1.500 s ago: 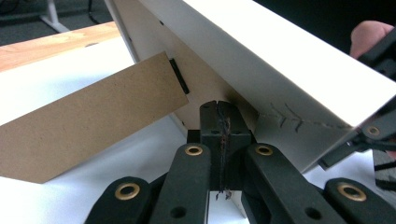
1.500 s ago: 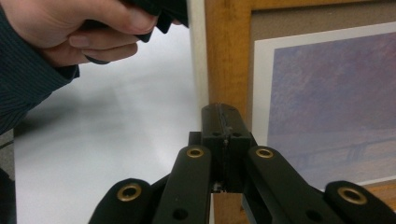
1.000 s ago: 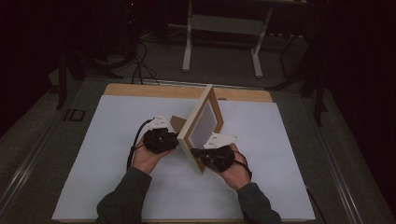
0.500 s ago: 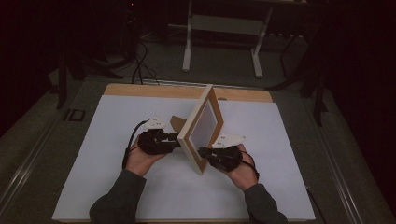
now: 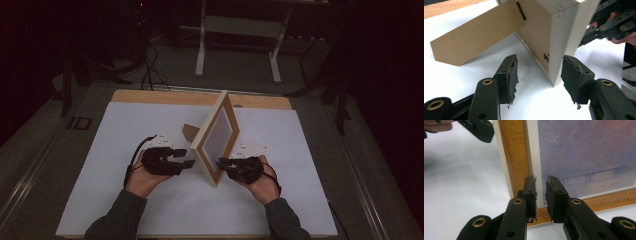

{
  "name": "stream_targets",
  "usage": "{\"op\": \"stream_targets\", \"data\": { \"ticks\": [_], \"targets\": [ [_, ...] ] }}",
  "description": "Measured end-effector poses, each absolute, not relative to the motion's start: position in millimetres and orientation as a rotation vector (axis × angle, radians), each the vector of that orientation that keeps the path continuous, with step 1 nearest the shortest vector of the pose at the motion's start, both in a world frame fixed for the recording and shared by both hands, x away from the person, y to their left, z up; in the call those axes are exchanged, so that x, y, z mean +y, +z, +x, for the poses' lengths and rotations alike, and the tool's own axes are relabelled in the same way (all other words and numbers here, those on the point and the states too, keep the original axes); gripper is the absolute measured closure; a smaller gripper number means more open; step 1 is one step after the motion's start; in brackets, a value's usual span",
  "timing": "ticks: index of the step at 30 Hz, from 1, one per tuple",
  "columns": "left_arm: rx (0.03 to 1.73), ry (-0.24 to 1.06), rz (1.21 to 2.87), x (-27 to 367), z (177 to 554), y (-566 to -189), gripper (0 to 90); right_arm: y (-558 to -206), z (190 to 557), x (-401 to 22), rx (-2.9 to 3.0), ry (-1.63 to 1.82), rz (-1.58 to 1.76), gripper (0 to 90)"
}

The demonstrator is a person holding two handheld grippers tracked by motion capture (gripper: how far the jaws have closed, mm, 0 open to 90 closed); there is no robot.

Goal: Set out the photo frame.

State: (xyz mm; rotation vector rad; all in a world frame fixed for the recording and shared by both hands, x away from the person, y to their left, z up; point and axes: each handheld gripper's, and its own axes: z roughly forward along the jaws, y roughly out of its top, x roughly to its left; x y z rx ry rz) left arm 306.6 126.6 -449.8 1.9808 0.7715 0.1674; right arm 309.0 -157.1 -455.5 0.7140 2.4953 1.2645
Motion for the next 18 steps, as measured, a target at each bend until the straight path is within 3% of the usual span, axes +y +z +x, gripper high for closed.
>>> {"op": "stream_targets", "data": {
  "ticks": [9, 18],
  "targets": [
    [0.766, 0.203, 1.968, 115.8, 298.0, -441.9, 35.8, -457.7, 309.3, -159.8, 2.486, 1.262, 0.734, 72.4],
    [0.821, 0.28, 1.921, 102.8, 297.3, -432.1, 32.9, -458.5, 309.3, -162.9, 2.479, 1.267, 0.749, 71.4]
  ]
}}
